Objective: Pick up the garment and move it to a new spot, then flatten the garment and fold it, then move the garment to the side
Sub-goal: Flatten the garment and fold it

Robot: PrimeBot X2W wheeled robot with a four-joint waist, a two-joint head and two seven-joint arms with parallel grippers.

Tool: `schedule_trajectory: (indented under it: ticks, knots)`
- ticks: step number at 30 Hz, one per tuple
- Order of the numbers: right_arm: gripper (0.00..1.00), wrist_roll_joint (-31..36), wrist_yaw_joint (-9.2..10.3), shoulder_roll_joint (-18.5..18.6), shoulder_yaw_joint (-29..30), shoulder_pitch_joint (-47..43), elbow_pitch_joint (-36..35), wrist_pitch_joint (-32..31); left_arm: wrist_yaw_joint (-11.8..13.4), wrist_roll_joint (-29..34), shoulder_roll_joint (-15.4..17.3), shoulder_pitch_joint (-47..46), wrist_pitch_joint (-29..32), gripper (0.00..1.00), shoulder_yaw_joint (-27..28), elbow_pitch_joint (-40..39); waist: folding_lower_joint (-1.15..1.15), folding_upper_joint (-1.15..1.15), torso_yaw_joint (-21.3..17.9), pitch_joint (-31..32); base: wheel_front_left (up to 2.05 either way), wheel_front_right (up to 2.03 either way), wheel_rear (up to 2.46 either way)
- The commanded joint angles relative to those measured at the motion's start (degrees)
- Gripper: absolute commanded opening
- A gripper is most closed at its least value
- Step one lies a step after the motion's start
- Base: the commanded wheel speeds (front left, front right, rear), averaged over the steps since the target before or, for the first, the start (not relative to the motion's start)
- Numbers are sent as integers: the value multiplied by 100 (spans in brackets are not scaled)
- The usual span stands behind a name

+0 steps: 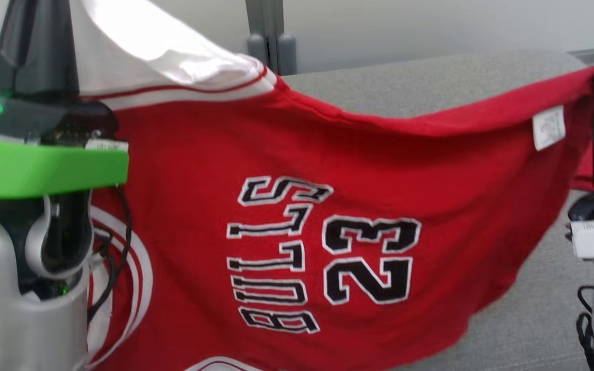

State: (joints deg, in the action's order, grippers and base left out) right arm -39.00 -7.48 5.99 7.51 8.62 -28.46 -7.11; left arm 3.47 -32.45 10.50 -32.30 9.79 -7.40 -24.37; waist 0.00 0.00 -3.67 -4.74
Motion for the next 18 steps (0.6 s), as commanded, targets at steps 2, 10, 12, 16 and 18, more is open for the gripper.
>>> schedule_trajectory:
  ticks: [2, 10, 12, 16, 18]
  knots:
    - [0, 84, -2, -72, -111, 649, 488, 8, -109, 88, 53, -534, -84, 0, -16, 544, 0, 0, -15, -698, 0, 0, 0]
    - [0, 866, -3, -55, -451, 3826, 2756, 281, -216, 647, 111, -3075, -528, 0, -59, 2728, 0, 0, -77, -1610, 0, 0, 0]
    - [0, 1129, -2, -53, -479, 4700, 3427, 482, -176, 778, 87, -3754, -730, 0, -41, 3266, 0, 0, -84, -1776, 0, 0, 0]
    - [0, 1791, -1, -46, -348, 6060, 4752, 1012, -145, 986, 10, -4744, -1121, 0, -70, 4243, 0, 0, 14, -2094, 0, 0, 0]
    - [0, 1996, -2, -77, -299, 6521, 5300, 1268, -196, 969, -74, -5005, -1340, 0, -85, 4611, 0, 0, 119, -2280, 0, 0, 0]
